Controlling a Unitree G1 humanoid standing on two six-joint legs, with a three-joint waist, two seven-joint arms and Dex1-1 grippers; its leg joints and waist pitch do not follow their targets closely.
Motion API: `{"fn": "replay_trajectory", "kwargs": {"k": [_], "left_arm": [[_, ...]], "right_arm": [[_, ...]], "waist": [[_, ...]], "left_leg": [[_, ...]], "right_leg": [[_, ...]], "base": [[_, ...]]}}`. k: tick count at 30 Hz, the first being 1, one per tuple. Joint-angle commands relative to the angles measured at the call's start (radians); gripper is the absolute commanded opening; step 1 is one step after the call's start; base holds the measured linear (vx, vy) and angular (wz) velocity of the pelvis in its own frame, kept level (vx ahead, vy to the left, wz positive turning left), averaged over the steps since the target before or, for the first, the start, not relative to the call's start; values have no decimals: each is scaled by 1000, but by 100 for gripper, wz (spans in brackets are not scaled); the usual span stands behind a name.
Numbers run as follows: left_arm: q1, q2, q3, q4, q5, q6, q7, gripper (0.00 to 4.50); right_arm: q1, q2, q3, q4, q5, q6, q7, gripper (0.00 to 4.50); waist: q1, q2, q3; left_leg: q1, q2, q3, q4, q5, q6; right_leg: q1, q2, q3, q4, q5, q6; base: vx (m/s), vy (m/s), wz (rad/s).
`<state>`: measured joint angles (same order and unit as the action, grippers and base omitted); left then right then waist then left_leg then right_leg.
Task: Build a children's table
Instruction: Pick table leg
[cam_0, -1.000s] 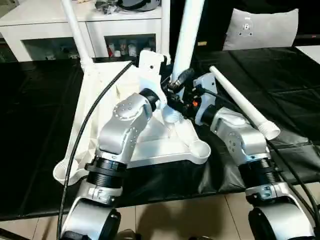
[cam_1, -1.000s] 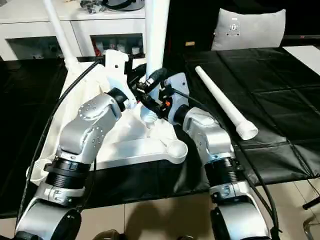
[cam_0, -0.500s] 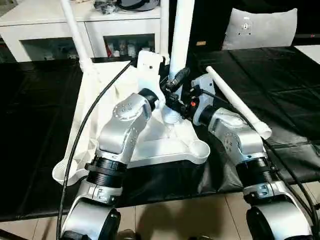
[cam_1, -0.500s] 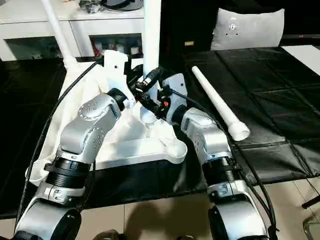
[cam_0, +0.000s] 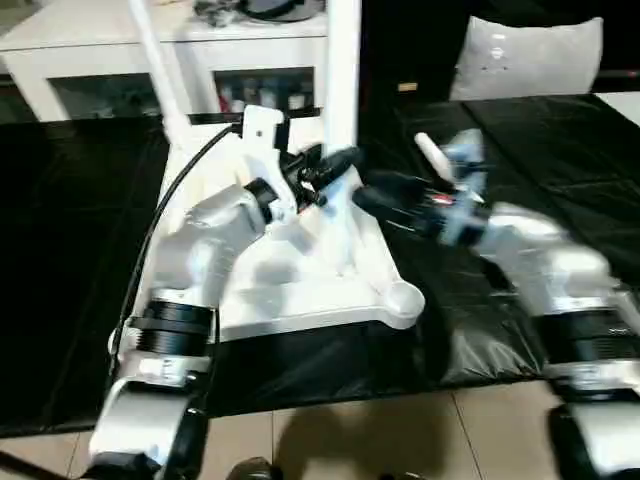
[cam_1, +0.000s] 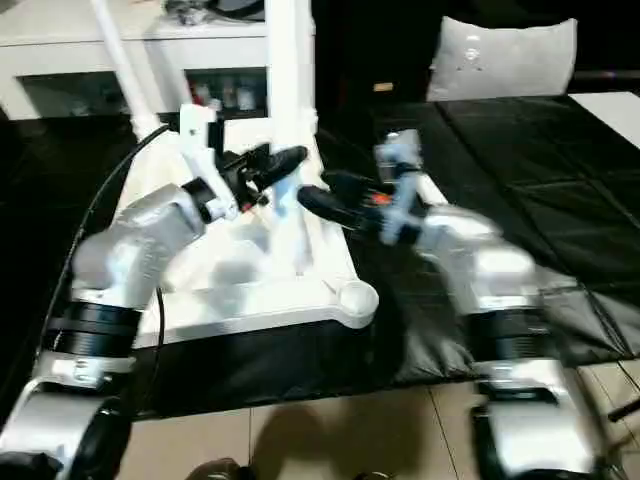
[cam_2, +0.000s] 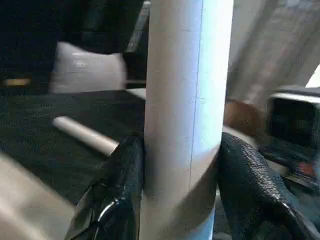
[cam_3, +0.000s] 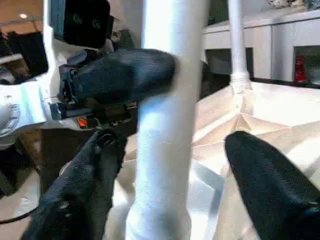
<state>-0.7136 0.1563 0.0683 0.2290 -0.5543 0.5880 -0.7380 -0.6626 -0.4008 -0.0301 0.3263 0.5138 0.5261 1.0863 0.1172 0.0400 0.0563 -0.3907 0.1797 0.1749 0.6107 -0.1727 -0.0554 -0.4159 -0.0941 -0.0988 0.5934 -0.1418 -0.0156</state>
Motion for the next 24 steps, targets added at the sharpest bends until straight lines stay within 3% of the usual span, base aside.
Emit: {"fn": "replay_trajectory", "kwargs": {"k": [1, 4, 10, 20, 24], "left_arm": [[-22, 20, -2, -46, -58, 40, -94, 185], [-20, 36, -13, -61, -86, 60, -153, 185], [-27, 52, -43, -85, -120, 97, -228, 185], [-22, 55, -72, -115, -121, 110, -252, 185], [-13, 58, -78, -128, -125, 115, -255, 185]], "right_arm": [[8, -27, 16, -33, 20, 30, 63, 386], [11, -49, 32, -47, 24, 46, 100, 419], [26, -88, 89, -98, 28, 73, 200, 426], [25, -81, 139, -104, 13, 75, 243, 426], [25, -77, 137, -103, 25, 80, 253, 386]], "waist": [[4, -21, -78], [5, -20, -77], [4, -24, -76], [1, -26, -76], [2, -25, -76]], "left_leg": [[17, 42, -10, -67, -191, 76], [17, 43, -11, -68, -196, 70], [15, 42, -12, -69, -202, 64], [15, 43, -13, -69, -190, 62], [15, 42, -12, -68, -197, 60]], "right_leg": [[59, -57, 41, -68, -339, -180], [59, -58, 42, -69, -361, -173], [60, -58, 42, -75, -412, -143], [58, -57, 42, -73, -393, -149], [59, -58, 42, -76, -414, -141]], "base": [[0, 0, 0], [0, 0, 0], [0, 0, 0], [0, 0, 0], [0, 0, 0]]}}
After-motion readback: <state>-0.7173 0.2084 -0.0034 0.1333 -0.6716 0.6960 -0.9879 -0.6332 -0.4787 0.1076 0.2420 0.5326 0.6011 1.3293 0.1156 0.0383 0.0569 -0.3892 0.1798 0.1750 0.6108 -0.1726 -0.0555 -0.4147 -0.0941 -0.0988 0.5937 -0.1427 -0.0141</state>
